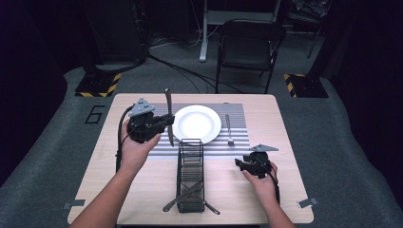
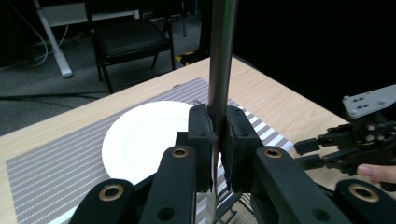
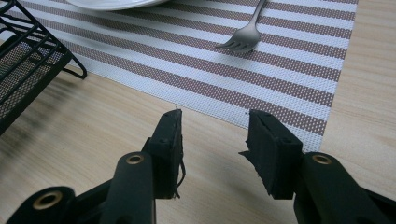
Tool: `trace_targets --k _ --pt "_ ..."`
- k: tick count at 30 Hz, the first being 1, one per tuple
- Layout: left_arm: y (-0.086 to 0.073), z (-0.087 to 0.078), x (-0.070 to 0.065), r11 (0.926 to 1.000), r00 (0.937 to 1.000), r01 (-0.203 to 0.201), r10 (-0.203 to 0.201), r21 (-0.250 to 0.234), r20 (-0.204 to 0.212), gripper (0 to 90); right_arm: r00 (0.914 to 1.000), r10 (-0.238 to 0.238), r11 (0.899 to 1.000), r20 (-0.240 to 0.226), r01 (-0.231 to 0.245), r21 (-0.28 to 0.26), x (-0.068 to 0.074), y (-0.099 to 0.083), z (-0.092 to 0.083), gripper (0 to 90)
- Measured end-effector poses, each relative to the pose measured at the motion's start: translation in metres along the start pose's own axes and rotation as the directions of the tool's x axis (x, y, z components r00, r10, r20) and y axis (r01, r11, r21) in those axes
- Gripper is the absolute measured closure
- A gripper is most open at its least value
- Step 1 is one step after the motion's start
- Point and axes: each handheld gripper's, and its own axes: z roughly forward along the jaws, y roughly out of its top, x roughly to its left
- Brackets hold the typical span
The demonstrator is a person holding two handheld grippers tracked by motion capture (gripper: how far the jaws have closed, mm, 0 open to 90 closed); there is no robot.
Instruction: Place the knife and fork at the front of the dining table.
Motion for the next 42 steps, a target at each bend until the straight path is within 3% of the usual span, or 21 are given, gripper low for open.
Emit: trace_targets --k 22,35,42 --pt "-0.032 0.023 0.026 0.9993 0.9967 0.036 -0.036 0.004 -0.072 82.4 1.0000 0.004 1.000 0.000 -0.004 0.002 0.000 0.000 0.000 55.0" --pt "-0.051 0.030 0.042 0.9992 0.9903 0.031 -0.028 0.026 -0.136 82.4 1.0000 0.004 1.000 0.001 -0.004 -0.001 -0.001 0.000 0.000 54.9" --pt "-0.063 0.036 0.053 0.9976 0.9875 0.056 -0.050 0.039 -0.150 82.4 1.0000 0.005 1.000 0.000 -0.005 0.000 0.000 0.000 0.000 54.9"
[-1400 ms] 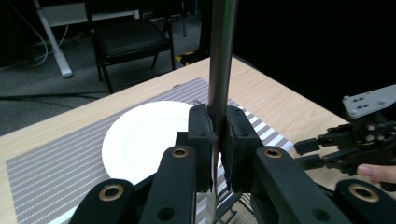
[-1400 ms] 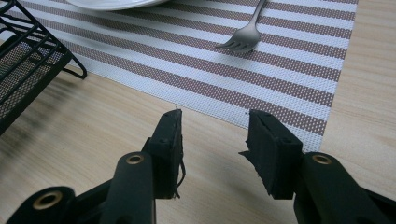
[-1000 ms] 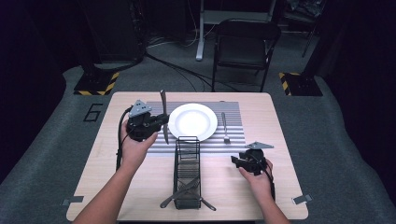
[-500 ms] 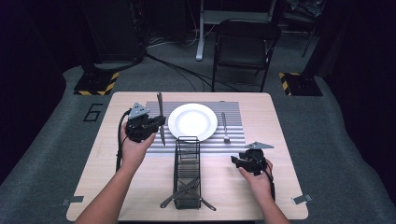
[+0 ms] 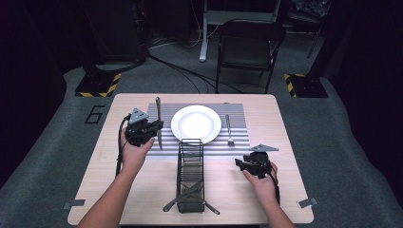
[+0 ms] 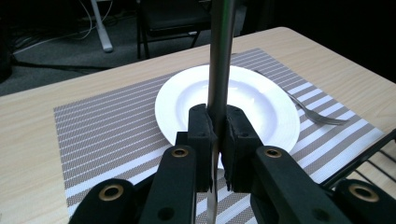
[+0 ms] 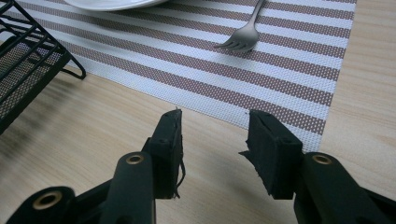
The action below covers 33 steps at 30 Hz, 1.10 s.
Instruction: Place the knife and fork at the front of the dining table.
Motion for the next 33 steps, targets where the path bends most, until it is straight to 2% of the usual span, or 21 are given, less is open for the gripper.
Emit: trace_targets --k 10,23,27,33 --pt "-0.013 0.014 0.010 0.9998 0.9995 0.021 -0.021 0.004 -0.025 82.5 0.9999 0.011 1.000 -0.007 -0.011 0.002 -0.001 -0.001 0.001 55.0" --pt "-0.020 0.037 0.017 0.9991 0.9981 0.041 -0.041 -0.008 -0.046 82.5 0.9996 0.025 1.000 -0.011 -0.025 0.001 -0.003 -0.001 0.000 55.0" --pt "-0.021 0.046 0.020 0.9977 0.9964 0.064 -0.065 -0.022 -0.055 82.5 0.9996 0.025 1.000 -0.011 -0.025 0.000 -0.003 -0.001 0.001 55.0" --pt "-0.021 0.057 0.023 0.9955 0.9909 0.094 -0.094 -0.002 -0.096 82.5 0.9995 0.030 1.000 -0.012 -0.030 0.001 -0.005 -0.001 0.001 55.0"
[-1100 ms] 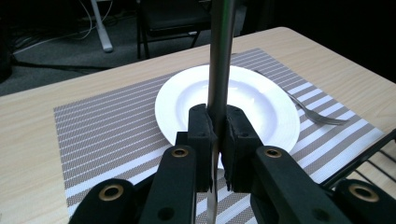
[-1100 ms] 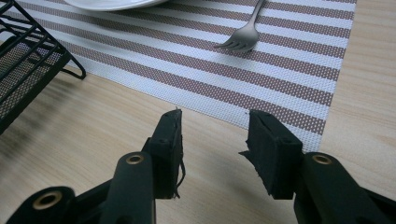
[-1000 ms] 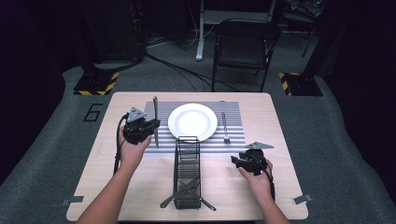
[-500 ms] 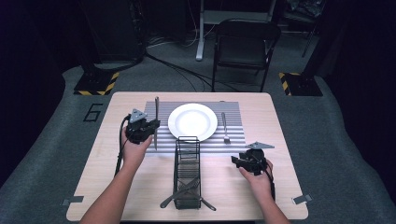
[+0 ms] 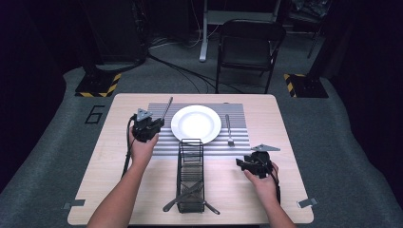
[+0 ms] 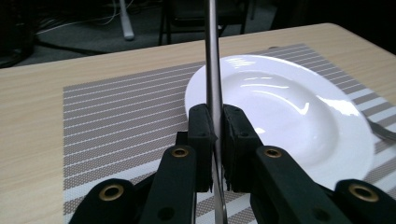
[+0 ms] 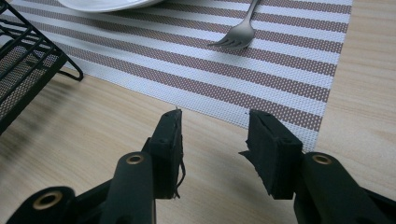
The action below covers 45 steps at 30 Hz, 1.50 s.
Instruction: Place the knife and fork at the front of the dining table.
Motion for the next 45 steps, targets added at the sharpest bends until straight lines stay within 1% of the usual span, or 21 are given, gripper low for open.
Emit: trace_targets --k 2,4,5,8,10,11,12,14,15,20,24,28,31,34,35,38,39,40,42,43,45 --pt "0.000 0.003 0.000 0.9999 0.9999 0.016 -0.016 0.006 -0.004 82.5 1.0000 0.003 1.000 0.000 -0.003 -0.001 -0.001 0.000 0.000 55.0" --pt "0.000 0.007 0.000 0.9997 0.9996 0.021 -0.021 0.010 -0.020 82.5 1.0000 0.005 1.000 -0.003 -0.005 -0.003 0.000 0.000 0.000 55.0" --pt "0.000 0.009 0.000 0.9994 0.9991 0.032 -0.031 0.011 -0.029 82.5 1.0000 0.004 1.000 -0.006 -0.004 -0.003 0.000 0.000 0.000 55.0" --pt "0.000 0.013 0.001 0.9988 0.9976 0.046 -0.045 0.018 -0.053 82.5 1.0000 -0.001 1.000 -0.005 0.001 -0.006 -0.001 0.000 0.000 55.0" --pt "-0.001 0.017 0.003 0.9969 0.9951 0.072 -0.070 0.031 -0.070 82.5 1.0000 0.002 1.000 -0.006 -0.002 -0.007 -0.002 0.000 -0.001 55.0" --pt "-0.001 0.018 0.004 0.9961 0.9941 0.080 -0.077 0.036 -0.077 82.4 1.0000 0.002 1.000 -0.006 -0.002 -0.006 -0.002 0.000 -0.001 55.0" --pt "-0.002 0.021 0.006 0.9949 0.9929 0.083 -0.078 0.057 -0.090 82.4 1.0000 0.002 1.000 -0.006 -0.002 -0.007 -0.002 0.000 -0.001 55.0" --pt "-0.003 0.026 0.006 0.9920 0.9893 0.107 -0.100 0.067 -0.106 82.4 1.0000 0.000 1.000 -0.006 0.000 -0.006 -0.002 0.000 -0.001 55.0" --pt "-0.003 0.027 0.007 0.9914 0.9887 0.108 -0.099 0.074 -0.112 82.5 1.0000 -0.002 1.000 -0.008 0.002 -0.008 -0.003 0.001 -0.001 55.0" --pt "-0.001 0.037 0.008 0.9885 0.9816 0.128 -0.114 0.082 -0.153 82.4 1.0000 0.004 1.000 -0.008 -0.004 -0.008 -0.003 0.001 -0.001 55.0" --pt "0.001 0.044 0.008 0.9836 0.9740 0.158 -0.140 0.088 -0.178 82.4 0.9999 0.007 1.000 -0.010 -0.007 -0.011 -0.003 0.001 -0.001 55.0" --pt "-0.001 0.055 0.010 0.9735 0.9649 0.194 -0.167 0.122 -0.203 82.4 0.9999 0.009 1.000 -0.012 -0.009 -0.011 -0.003 0.001 -0.001 55.0" --pt "-0.003 0.063 0.011 0.9682 0.9602 0.208 -0.175 0.139 -0.218 82.4 0.9999 0.009 1.000 -0.014 -0.009 -0.013 -0.003 0.001 -0.001 55.0" --pt "-0.005 0.070 0.014 0.9588 0.9515 0.235 -0.194 0.159 -0.239 82.4 0.9999 0.002 1.000 -0.017 -0.003 -0.014 -0.003 0.001 -0.001 54.9" --pt "-0.006 0.071 0.014 0.9567 0.9495 0.242 -0.200 0.161 -0.242 82.4 0.9999 -0.004 1.000 -0.012 0.003 -0.014 -0.003 0.001 -0.001 54.9" --pt "-0.008 0.076 0.017 0.9503 0.9424 0.269 -0.226 0.157 -0.247 82.4 0.9999 -0.001 1.000 -0.011 0.001 -0.013 -0.002 0.001 -0.002 54.9" --pt "-0.009 0.078 0.018 0.9461 0.9381 0.284 -0.240 0.156 -0.249 82.4 0.9999 0.001 1.000 -0.014 -0.001 -0.016 -0.002 0.001 -0.003 54.9" --pt "-0.011 0.081 0.019 0.9402 0.9330 0.301 -0.255 0.161 -0.254 82.4 0.9999 -0.001 1.000 -0.014 0.000 -0.018 -0.002 0.001 -0.003 55.0" --pt "-0.014 0.084 0.021 0.9350 0.9282 0.313 -0.263 0.167 -0.263 82.4 0.9999 0.000 1.000 -0.012 0.000 -0.020 -0.002 0.001 -0.004 54.9" --pt "-0.017 0.086 0.022 0.9298 0.9244 0.325 -0.274 0.173 -0.265 82.4 0.9999 0.000 1.000 -0.014 0.000 -0.019 -0.002 0.001 -0.004 54.9" --pt "-0.018 0.088 0.023 0.9284 0.9237 0.325 -0.270 0.180 -0.271 82.4 0.9998 -0.006 1.000 -0.019 0.006 -0.016 -0.002 0.001 -0.003 54.9"
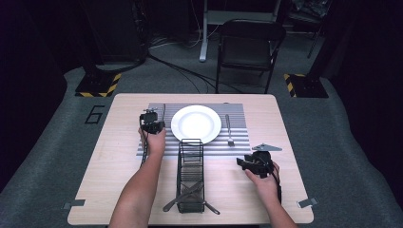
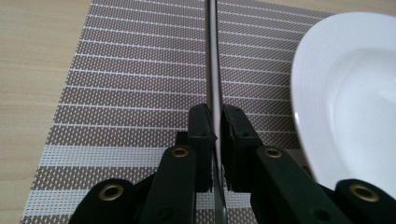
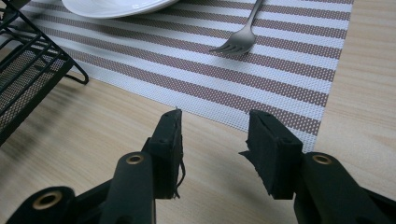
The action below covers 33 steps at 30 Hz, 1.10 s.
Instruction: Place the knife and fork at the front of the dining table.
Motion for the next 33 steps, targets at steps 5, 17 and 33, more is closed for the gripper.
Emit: trace_targets --k 5,17,33 --pt "-0.002 0.004 0.002 0.9999 0.9999 0.002 -0.002 0.011 -0.015 82.3 1.0000 -0.001 1.000 -0.004 0.001 -0.002 0.001 0.000 0.000 54.9" --pt "-0.003 0.011 0.002 1.0000 0.9999 -0.006 0.006 0.006 -0.015 82.1 0.9999 0.003 1.000 -0.011 -0.003 0.003 0.002 -0.001 0.001 54.9" --pt "-0.002 0.009 0.002 0.9998 0.9996 -0.018 0.018 -0.011 -0.022 81.0 1.0000 0.002 1.000 -0.007 -0.002 0.001 0.000 0.000 0.001 54.9"
